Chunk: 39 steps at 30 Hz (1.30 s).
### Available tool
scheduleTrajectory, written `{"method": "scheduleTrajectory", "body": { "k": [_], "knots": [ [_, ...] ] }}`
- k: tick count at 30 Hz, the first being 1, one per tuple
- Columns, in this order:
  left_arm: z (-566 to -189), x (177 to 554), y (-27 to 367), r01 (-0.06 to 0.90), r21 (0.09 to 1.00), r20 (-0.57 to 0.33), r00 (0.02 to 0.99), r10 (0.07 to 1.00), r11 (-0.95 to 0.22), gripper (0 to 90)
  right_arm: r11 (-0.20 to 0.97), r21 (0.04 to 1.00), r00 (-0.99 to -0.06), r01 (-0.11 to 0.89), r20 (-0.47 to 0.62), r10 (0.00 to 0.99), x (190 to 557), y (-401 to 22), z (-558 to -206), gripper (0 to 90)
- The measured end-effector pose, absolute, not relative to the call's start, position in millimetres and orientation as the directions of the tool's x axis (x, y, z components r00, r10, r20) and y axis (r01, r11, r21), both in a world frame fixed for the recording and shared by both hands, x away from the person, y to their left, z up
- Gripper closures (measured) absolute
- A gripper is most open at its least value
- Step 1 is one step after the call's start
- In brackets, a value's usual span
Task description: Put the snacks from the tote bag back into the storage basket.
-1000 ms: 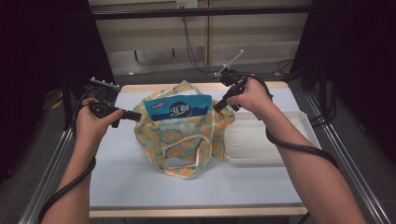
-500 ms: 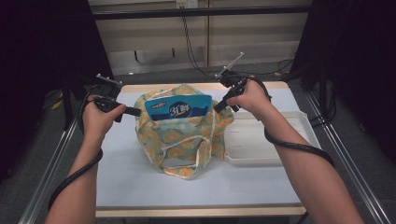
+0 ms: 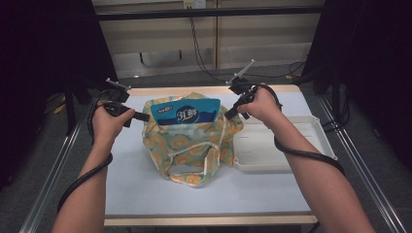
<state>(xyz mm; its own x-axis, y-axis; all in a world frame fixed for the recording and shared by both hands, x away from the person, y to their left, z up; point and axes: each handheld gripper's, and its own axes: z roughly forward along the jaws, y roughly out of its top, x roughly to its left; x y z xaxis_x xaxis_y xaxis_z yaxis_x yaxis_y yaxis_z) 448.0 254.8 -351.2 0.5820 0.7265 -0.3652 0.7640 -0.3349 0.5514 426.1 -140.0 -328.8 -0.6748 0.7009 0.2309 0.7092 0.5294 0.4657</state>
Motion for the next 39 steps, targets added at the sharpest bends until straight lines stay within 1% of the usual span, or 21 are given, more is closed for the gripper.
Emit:
{"method": "scheduleTrajectory", "body": {
  "k": [2, 9, 11, 19, 21, 23, 28, 30, 31, 32, 33, 35, 37, 38, 39],
  "knots": [
    [-352.4, 449.6, 254.6, 0.764, 0.556, -0.358, 0.577, 0.735, -0.329, 89.6, 0.531, 0.457, -0.673, 0.714, 0.237, 0.7, 426.0, -139.0, -332.2, 89.8],
    [-358.6, 453.6, 253.7, 0.781, 0.524, -0.353, 0.562, 0.748, -0.34, 89.6, 0.53, 0.461, -0.674, 0.712, 0.237, 0.7, 426.2, -139.0, -339.3, 90.0],
    [-359.2, 454.7, 256.1, 0.774, 0.524, -0.336, 0.571, 0.749, -0.355, 89.6, 0.52, 0.465, -0.667, 0.716, 0.238, 0.706, 426.0, -140.7, -340.0, 90.0],
    [-364.4, 455.6, 257.0, 0.786, 0.521, -0.344, 0.551, 0.76, -0.334, 89.6, 0.521, 0.459, -0.666, 0.72, 0.245, 0.704, 424.9, -142.2, -347.2, 90.0],
    [-365.8, 456.2, 257.0, 0.787, 0.519, -0.345, 0.55, 0.761, -0.334, 89.6, 0.507, 0.458, -0.654, 0.73, 0.253, 0.713, 424.3, -141.9, -349.4, 89.9],
    [-366.8, 455.8, 255.5, 0.796, 0.522, -0.358, 0.532, 0.768, -0.308, 89.6, 0.516, 0.456, -0.66, 0.726, 0.251, 0.708, 424.3, -143.1, -351.3, 89.8],
    [-368.3, 457.6, 259.4, 0.788, 0.525, -0.346, 0.542, 0.766, -0.32, 89.6, 0.522, 0.452, -0.665, 0.723, 0.251, 0.704, 424.2, -143.6, -354.1, 89.7],
    [-368.3, 457.4, 260.2, 0.789, 0.533, -0.359, 0.538, 0.762, -0.306, 89.2, 0.518, 0.454, -0.662, 0.726, 0.253, 0.706, 423.9, -143.2, -354.2, 89.6],
    [-367.8, 456.8, 259.8, 0.789, 0.54, -0.362, 0.533, 0.764, -0.294, 87.8, 0.517, 0.45, -0.66, 0.728, 0.255, 0.707, 423.5, -142.9, -354.1, 89.5],
    [-367.6, 456.9, 260.2, 0.789, 0.539, -0.361, 0.532, 0.766, -0.294, 82.2, 0.511, 0.457, -0.658, 0.728, 0.255, 0.709, 423.4, -142.8, -354.3, 89.5],
    [-367.0, 456.3, 259.7, 0.794, 0.534, -0.364, 0.526, 0.768, -0.291, 73.6, 0.512, 0.45, -0.655, 0.732, 0.258, 0.711, 422.9, -142.8, -354.0, 89.5],
    [-364.8, 455.2, 259.4, 0.792, 0.529, -0.365, 0.538, 0.76, -0.306, 69.1, 0.522, 0.449, -0.663, 0.725, 0.251, 0.705, 422.9, -144.6, -354.4, 89.4],
    [-362.2, 452.5, 259.0, 0.793, 0.537, -0.376, 0.531, 0.76, -0.288, 55.3, 0.518, 0.445, -0.658, 0.73, 0.254, 0.709, 422.2, -145.6, -354.4, 89.3],
    [-360.6, 449.9, 257.9, 0.8, 0.538, -0.399, 0.519, 0.756, -0.266, 52.9, 0.519, 0.447, -0.66, 0.729, 0.255, 0.707, 421.8, -146.3, -354.5, 89.3],
    [-359.4, 449.4, 260.1, 0.791, 0.536, -0.385, 0.541, 0.748, -0.296, 50.1, 0.52, 0.449, -0.662, 0.726, 0.255, 0.705, 421.3, -146.8, -354.6, 89.2]
  ]
}}
